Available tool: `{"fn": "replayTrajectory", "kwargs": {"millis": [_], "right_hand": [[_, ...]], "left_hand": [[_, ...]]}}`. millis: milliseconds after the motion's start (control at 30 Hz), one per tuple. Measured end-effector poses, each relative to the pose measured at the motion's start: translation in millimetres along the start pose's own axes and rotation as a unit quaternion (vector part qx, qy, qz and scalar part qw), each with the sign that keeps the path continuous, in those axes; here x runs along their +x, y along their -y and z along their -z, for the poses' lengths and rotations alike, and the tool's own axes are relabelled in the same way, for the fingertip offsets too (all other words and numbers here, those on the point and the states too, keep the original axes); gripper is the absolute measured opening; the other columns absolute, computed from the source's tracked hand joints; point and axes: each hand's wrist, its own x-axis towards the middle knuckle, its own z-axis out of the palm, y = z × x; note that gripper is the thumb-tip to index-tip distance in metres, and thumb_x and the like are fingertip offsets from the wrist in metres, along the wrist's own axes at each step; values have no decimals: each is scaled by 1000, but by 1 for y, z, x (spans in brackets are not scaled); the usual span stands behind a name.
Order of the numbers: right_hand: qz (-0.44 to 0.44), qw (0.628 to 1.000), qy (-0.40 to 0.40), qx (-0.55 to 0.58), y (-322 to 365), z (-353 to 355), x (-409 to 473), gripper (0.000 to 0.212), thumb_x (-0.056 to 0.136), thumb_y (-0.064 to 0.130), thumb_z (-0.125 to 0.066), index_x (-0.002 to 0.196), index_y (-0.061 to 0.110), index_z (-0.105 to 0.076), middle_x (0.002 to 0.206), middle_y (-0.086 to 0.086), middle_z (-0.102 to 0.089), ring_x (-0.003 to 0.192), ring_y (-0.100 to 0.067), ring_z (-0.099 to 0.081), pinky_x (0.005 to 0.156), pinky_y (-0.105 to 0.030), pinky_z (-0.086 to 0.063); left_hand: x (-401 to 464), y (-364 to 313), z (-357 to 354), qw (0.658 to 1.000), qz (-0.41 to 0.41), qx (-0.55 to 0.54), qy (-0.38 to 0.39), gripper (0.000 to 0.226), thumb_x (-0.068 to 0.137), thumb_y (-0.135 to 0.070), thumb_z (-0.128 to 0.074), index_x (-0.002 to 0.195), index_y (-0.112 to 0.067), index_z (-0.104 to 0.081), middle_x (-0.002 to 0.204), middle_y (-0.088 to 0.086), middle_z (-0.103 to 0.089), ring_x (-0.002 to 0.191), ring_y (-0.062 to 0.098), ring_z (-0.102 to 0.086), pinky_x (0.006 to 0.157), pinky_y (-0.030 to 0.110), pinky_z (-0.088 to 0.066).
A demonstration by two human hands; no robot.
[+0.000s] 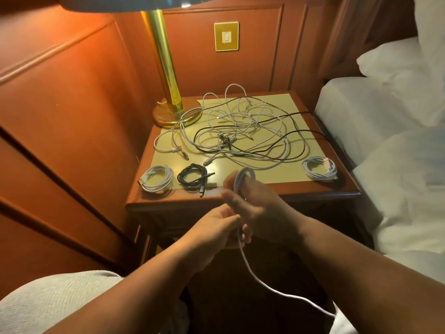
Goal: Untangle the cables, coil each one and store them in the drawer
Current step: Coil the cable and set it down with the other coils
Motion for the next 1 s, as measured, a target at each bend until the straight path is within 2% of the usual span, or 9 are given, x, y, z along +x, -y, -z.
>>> {"fn": "replayTrajectory", "kwargs": {"millis": [133, 300, 367, 433, 533, 600, 733, 833, 1000], "right_hand": [[-41, 942, 39, -330, -6, -7, -5, 40, 104, 48, -31, 112, 18, -55, 99, -2, -62, 91, -15, -54, 85, -34, -44], [-119, 910, -5, -396, -6, -5, -4, 53, 102, 56, -25, 113, 17, -60, 106, -1, -63, 98, -18, -57, 83, -34, -42], [-133, 916, 9, -379, -7, -6, -6, 48, 102, 55, -27, 108, 21, -60, 98, 2, -62, 92, -17, -58, 76, -32, -42], [-184, 936, 40, -296, -7, -7, -4, 47, 102, 56, -28, 97, 24, -62, 89, 5, -59, 85, -13, -56, 72, -31, -41], [-310, 942, 116, -61, -8, -6, 1, 58, 102, 59, -24, 84, 22, -65, 77, 5, -57, 71, -10, -53, 70, -30, -38], [-364, 902, 132, 192, -9, -1, -1, 57, 101, 61, -29, 69, 20, -54, 58, 3, -39, 49, -12, -33, 52, -29, -29], [-290, 758, 173, 558, -17, 4, -3, 51, 103, 46, -35, 61, 16, -38, 52, 1, -20, 42, -13, -18, 41, -26, -22], [-225, 692, 171, 664, -17, -2, -2, 47, 100, 37, -35, 60, 15, -45, 51, 1, -23, 44, -13, -22, 46, -27, -25], [-185, 702, 115, 678, -14, -9, -4, 43, 101, 34, -30, 68, 13, -46, 59, -2, -25, 54, -17, -24, 56, -30, -31]], "left_hand": [[-2, -3, 7, 994, 21, 109, 11, 22, 99, -12, -49, 82, -16, -62, 62, -1, -56, 59, 14, -51, 57, 26, -43], [-3, -6, 18, 979, 17, 202, -30, 18, 102, -32, -53, 106, -28, -70, 61, -17, -57, 50, -3, -49, 52, 17, -36], [-3, -10, 21, 974, -11, 219, -49, 18, 101, -34, -55, 106, -29, -71, 69, -23, -64, 62, -9, -57, 59, 17, -39], [-4, -13, 24, 968, -30, 240, -69, 15, 99, -32, -59, 102, -29, -73, 87, -19, -71, 82, -6, -62, 69, 19, -43], [-2, -13, 30, 966, -57, 234, -98, 8, 94, -27, -67, 98, -23, -73, 92, -5, -74, 85, 7, -68, 76, 29, -53], [-4, -13, 32, 984, -70, 139, -87, 12, 91, -26, -71, 100, -18, -72, 94, 1, -75, 81, 11, -67, 72, 33, -51], [-4, -12, 24, 993, -79, -53, -62, 16, 86, -35, -72, 94, -22, -73, 89, 0, -71, 80, 11, -65, 79, 39, -41], [-1, -9, 14, 982, -68, -172, -36, 37, 87, -38, -66, 112, -12, -72, 104, 13, -68, 98, 28, -63, 89, 49, -44], [-6, -7, 4, 956, 9, -294, 11, 41, 98, -41, -51, 113, -10, -73, 92, 7, -69, 75, 15, -67, 63, 28, -53]]}}
